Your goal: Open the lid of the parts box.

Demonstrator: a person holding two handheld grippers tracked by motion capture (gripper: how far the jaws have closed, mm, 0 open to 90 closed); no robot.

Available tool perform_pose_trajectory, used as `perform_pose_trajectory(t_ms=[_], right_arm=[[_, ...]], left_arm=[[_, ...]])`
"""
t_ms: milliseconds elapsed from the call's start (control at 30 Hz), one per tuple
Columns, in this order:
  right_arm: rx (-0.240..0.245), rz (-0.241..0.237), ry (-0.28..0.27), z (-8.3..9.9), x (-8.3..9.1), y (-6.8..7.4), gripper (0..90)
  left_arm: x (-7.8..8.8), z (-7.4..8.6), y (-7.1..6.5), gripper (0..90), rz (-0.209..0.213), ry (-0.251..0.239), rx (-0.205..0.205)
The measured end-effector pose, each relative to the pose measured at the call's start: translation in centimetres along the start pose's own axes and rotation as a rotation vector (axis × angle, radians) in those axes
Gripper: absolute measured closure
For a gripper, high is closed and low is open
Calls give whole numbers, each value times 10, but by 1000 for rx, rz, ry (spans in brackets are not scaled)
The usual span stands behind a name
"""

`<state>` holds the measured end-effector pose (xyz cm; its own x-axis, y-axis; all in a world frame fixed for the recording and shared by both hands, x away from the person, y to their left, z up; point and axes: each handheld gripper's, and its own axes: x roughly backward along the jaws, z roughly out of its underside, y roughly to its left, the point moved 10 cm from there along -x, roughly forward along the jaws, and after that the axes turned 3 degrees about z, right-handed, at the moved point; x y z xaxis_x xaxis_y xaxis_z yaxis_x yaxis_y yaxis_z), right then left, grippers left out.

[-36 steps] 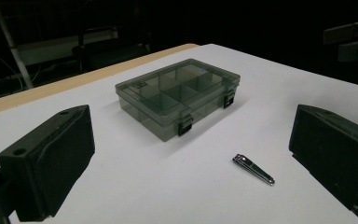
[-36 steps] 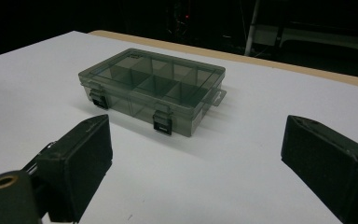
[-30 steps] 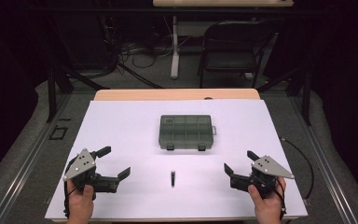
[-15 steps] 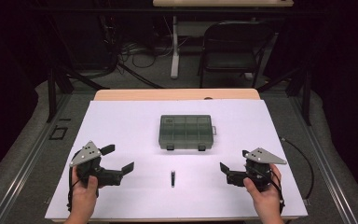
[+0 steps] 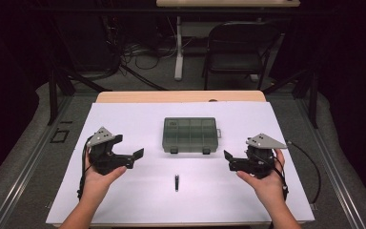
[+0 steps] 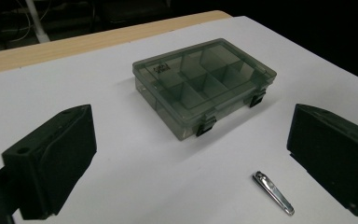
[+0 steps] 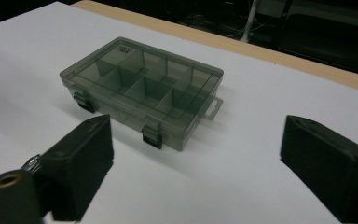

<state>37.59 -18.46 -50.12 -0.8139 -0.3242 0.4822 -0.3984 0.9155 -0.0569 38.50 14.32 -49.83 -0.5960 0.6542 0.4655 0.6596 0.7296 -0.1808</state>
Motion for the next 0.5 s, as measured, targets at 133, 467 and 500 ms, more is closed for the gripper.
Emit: perform_pose_trajectory(t_ms=[133,467,500], right_arm=[[18,14,-12,-11,-8,-2,175],[33,9,5,-26,-27,-3,277],[24,6,4,-27,-29,-3,291]], left_arm=[[-5,-9,2,120,5,-16,2],[-24,-21,8,324,3,-1,-8],[-27,-22,9,330,-7,3,-15]])
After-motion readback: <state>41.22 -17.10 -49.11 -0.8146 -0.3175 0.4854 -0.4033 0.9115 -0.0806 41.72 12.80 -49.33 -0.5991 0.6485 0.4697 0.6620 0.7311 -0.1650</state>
